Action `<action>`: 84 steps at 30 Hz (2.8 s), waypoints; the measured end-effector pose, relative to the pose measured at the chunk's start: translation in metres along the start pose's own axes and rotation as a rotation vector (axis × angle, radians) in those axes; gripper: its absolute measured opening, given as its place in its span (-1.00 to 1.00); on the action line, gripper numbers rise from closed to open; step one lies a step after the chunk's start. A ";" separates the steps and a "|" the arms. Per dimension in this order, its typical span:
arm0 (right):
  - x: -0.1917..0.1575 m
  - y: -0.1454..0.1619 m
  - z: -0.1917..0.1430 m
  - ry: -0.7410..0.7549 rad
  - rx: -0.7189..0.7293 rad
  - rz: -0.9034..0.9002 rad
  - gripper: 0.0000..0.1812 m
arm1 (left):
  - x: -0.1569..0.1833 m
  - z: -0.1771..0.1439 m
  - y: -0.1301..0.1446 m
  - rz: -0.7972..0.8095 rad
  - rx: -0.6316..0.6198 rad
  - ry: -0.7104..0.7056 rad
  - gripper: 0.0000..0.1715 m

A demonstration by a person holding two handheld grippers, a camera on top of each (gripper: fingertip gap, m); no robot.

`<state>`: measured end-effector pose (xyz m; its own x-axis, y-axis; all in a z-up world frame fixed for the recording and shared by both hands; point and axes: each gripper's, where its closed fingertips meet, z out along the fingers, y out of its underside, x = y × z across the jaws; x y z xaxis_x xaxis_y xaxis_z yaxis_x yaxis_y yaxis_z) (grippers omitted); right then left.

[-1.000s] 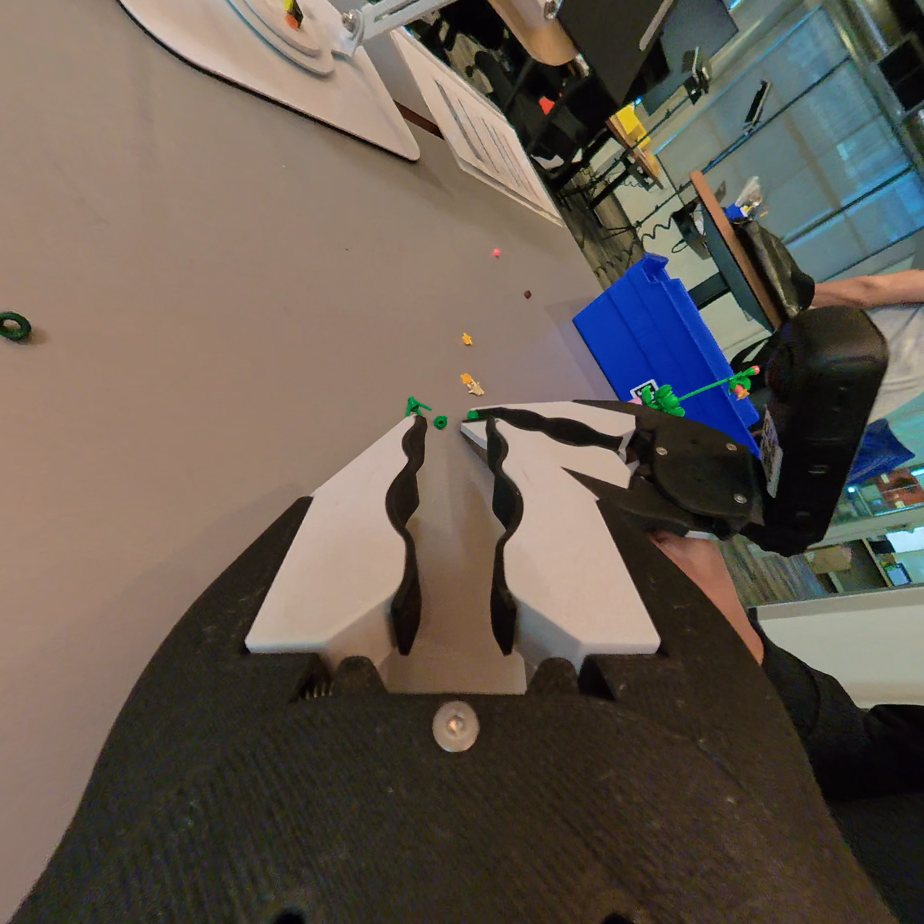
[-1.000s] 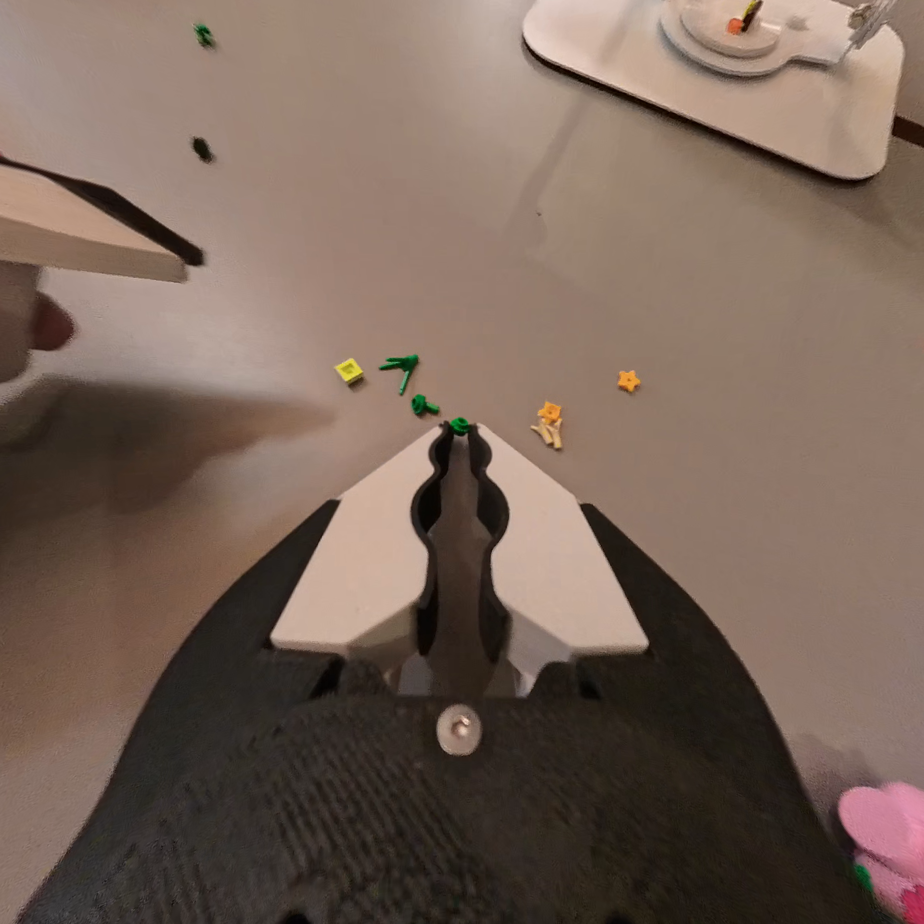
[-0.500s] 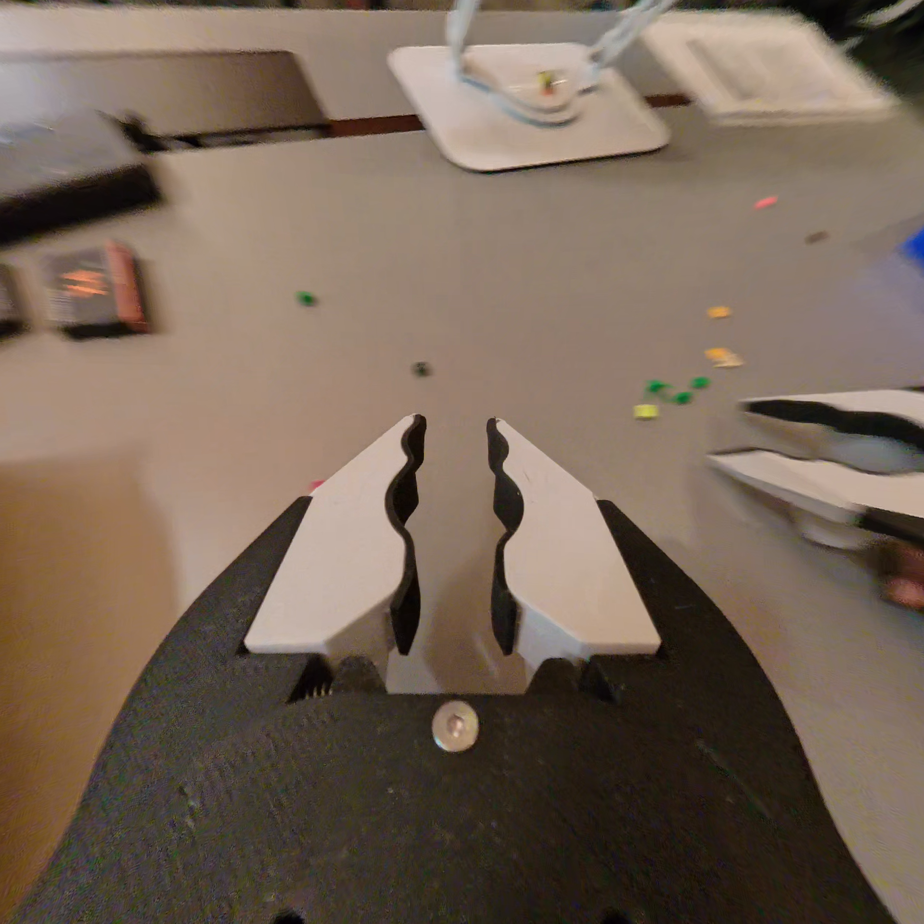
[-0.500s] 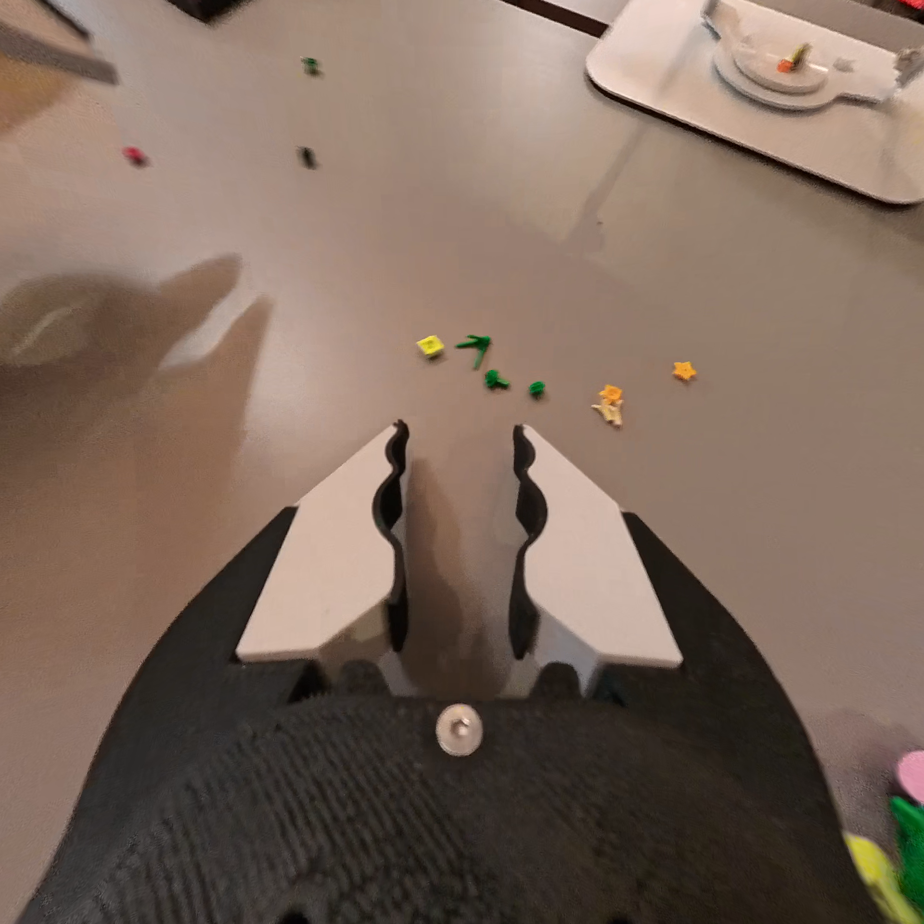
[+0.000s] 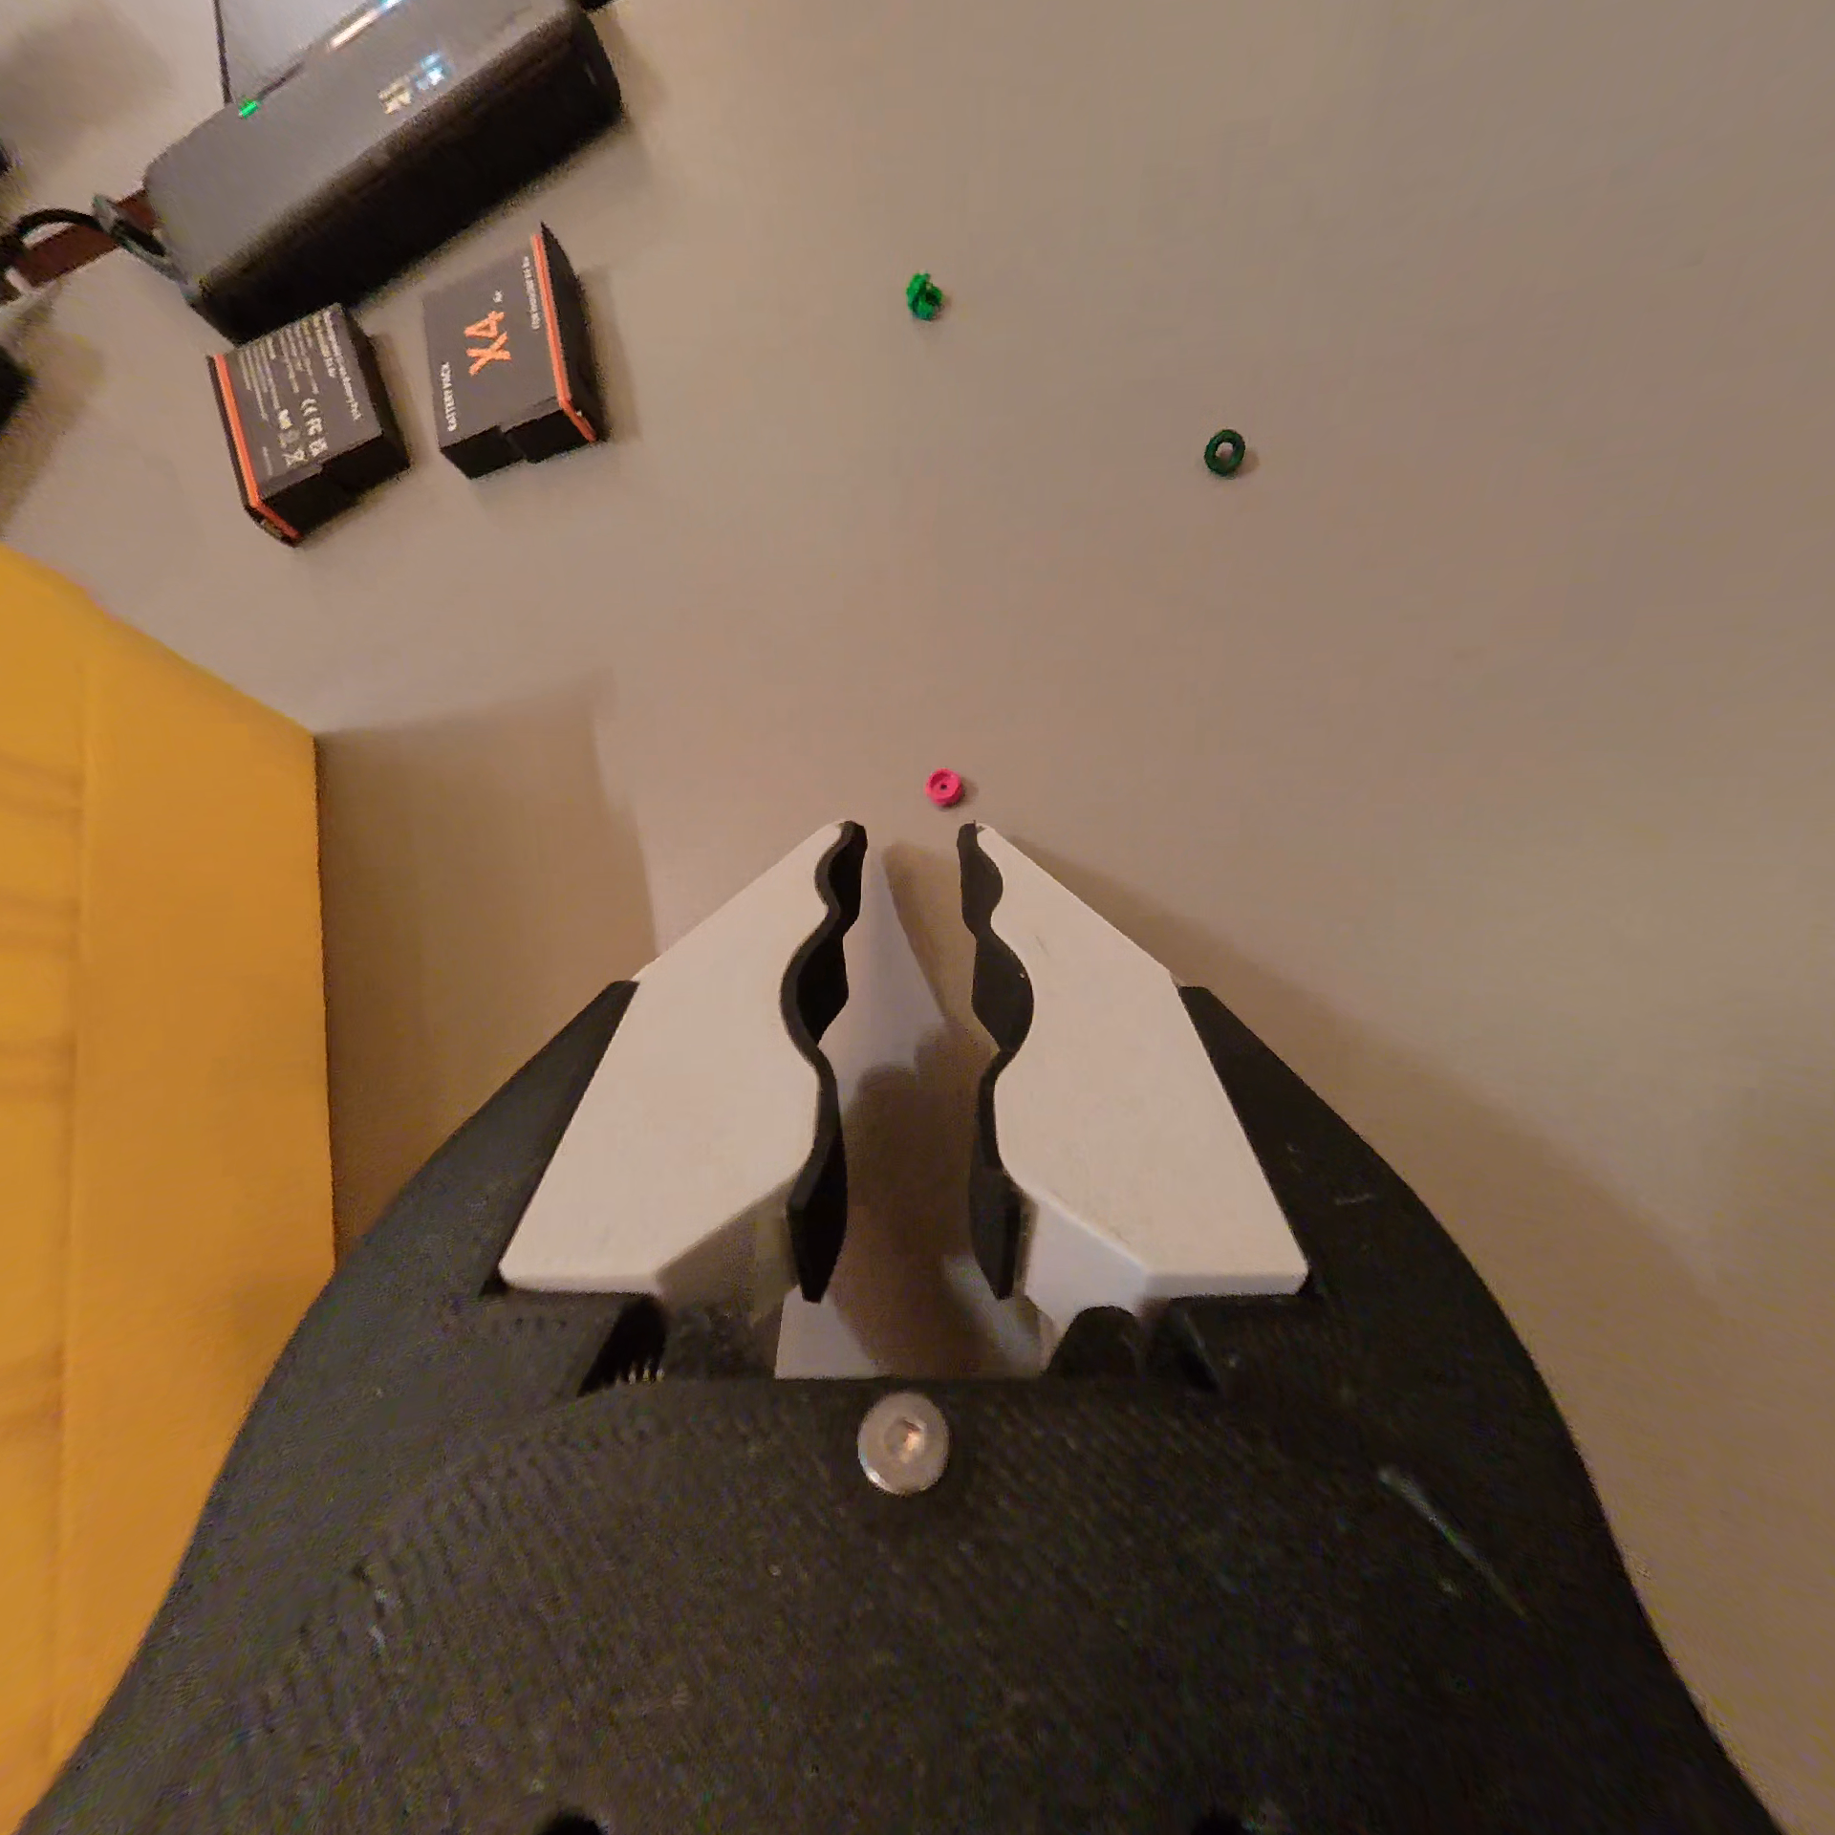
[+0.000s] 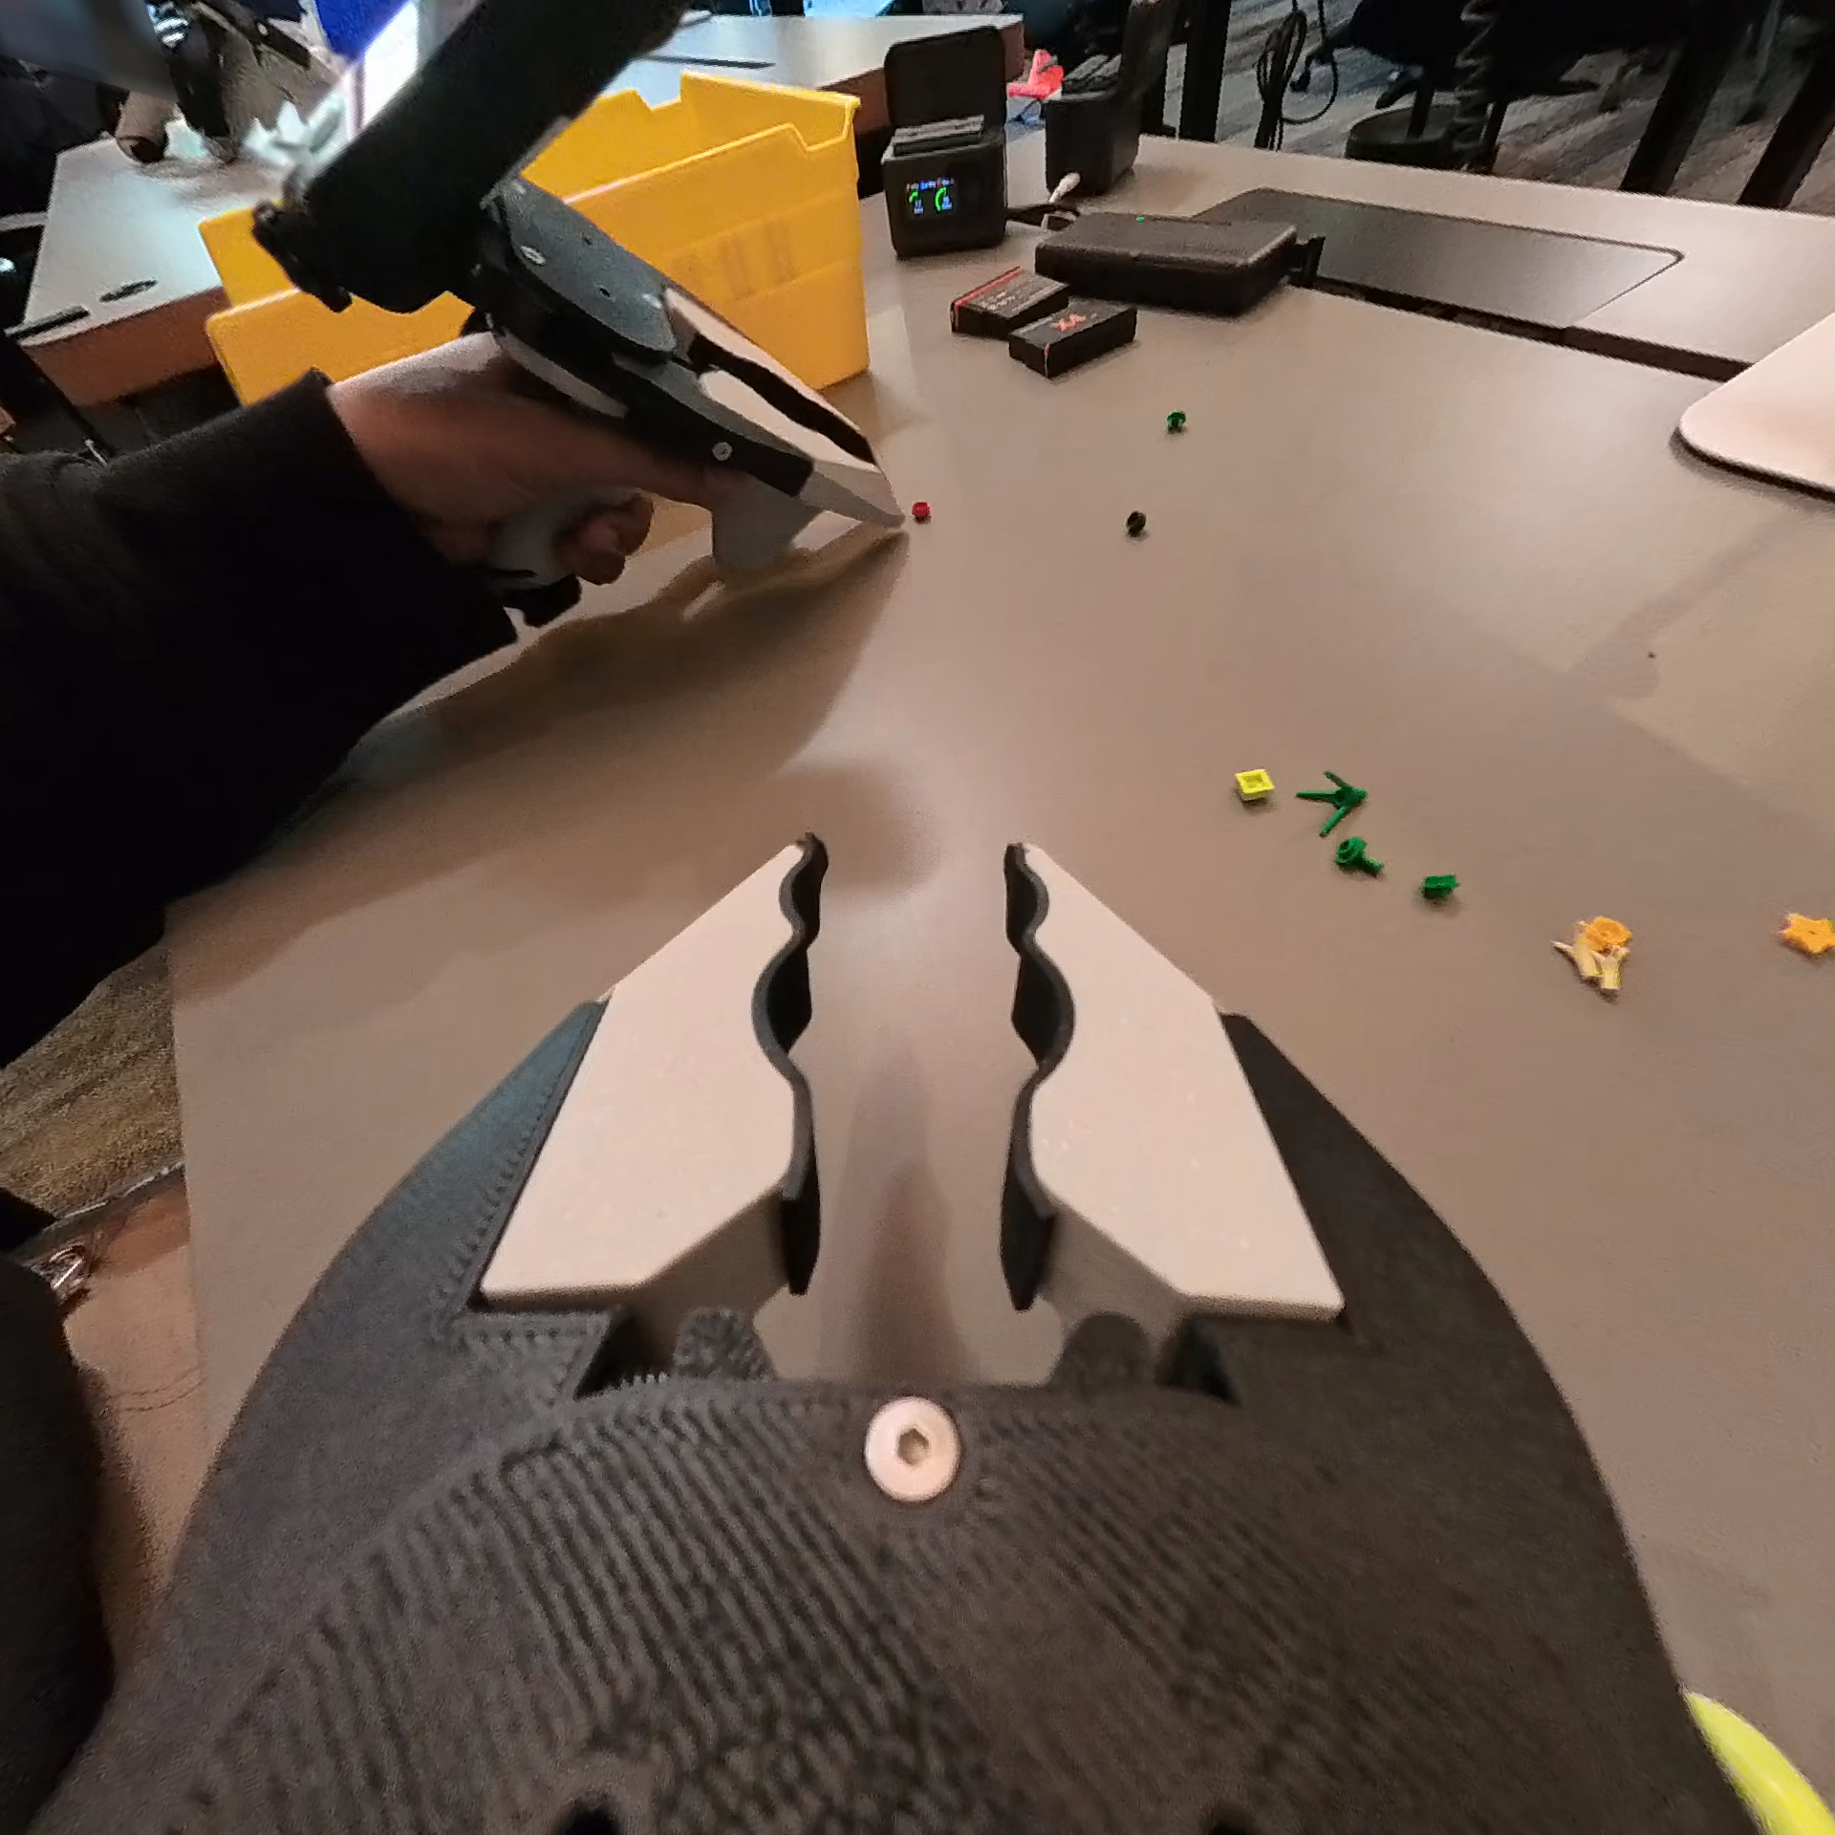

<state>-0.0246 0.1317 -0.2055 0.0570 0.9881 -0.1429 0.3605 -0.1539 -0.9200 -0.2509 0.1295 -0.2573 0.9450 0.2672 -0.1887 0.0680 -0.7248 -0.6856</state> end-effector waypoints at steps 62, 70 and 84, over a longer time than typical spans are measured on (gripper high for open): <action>-0.012 0.003 -0.002 -0.085 -0.013 0.008 -0.69 | 0.117 0.027 -0.095 -0.093 0.106 0.432 -0.95; -0.012 0.002 -0.003 -0.093 -0.004 0.015 -0.69 | 0.226 0.022 -0.087 0.240 0.024 0.599 -0.95; -0.012 -0.001 -0.005 -0.109 0.014 0.034 -0.68 | 0.131 0.036 -0.127 -0.020 0.118 0.374 -0.63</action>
<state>-0.0205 0.1202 -0.2014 -0.0328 0.9767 -0.2122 0.3469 -0.1879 -0.9189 -0.1468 0.2798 -0.2199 0.9967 0.0151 0.0800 0.0712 -0.6381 -0.7667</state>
